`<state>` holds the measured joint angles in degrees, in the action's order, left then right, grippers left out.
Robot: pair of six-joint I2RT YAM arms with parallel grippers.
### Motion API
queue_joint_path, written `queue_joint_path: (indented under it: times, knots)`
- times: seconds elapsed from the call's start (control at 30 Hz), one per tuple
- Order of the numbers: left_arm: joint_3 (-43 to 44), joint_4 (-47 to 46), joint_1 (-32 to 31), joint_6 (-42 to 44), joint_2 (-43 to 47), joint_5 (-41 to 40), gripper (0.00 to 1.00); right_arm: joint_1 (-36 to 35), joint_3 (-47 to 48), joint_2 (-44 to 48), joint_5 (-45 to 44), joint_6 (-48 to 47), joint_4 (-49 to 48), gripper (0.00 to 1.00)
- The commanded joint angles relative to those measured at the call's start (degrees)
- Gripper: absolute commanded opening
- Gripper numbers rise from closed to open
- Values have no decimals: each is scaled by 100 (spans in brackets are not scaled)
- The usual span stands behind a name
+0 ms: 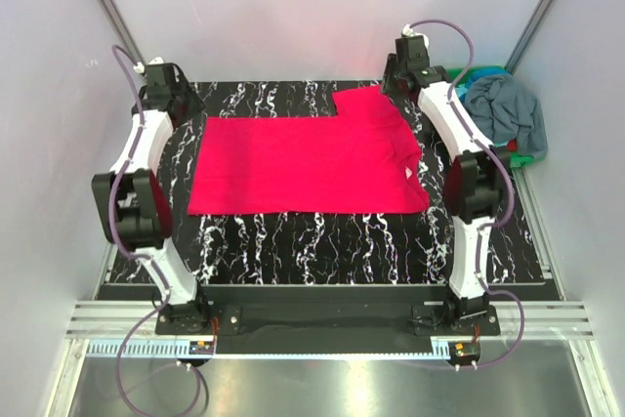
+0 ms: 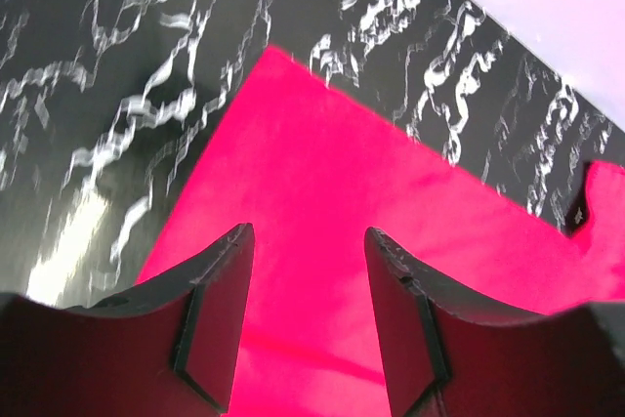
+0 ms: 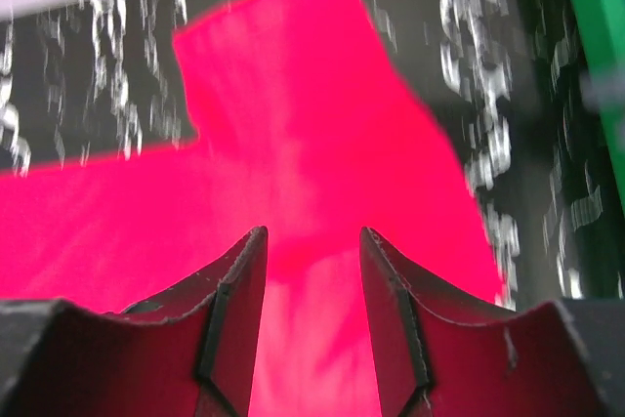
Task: Fold and stack the t-shirts
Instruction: Fold the tshirt
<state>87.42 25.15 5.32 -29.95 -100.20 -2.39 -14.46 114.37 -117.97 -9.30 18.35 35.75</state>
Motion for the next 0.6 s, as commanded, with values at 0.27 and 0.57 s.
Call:
queue_joint_path:
  times: [0.27,0.57]
  knots:
    - [1760,-89,540,561,-2379,1127,51,356,3564,-3141,60,-289,11,52]
    - [2236,8,558,579,-3110,1207,49,839,3945,-3962,797,669,-989,56]
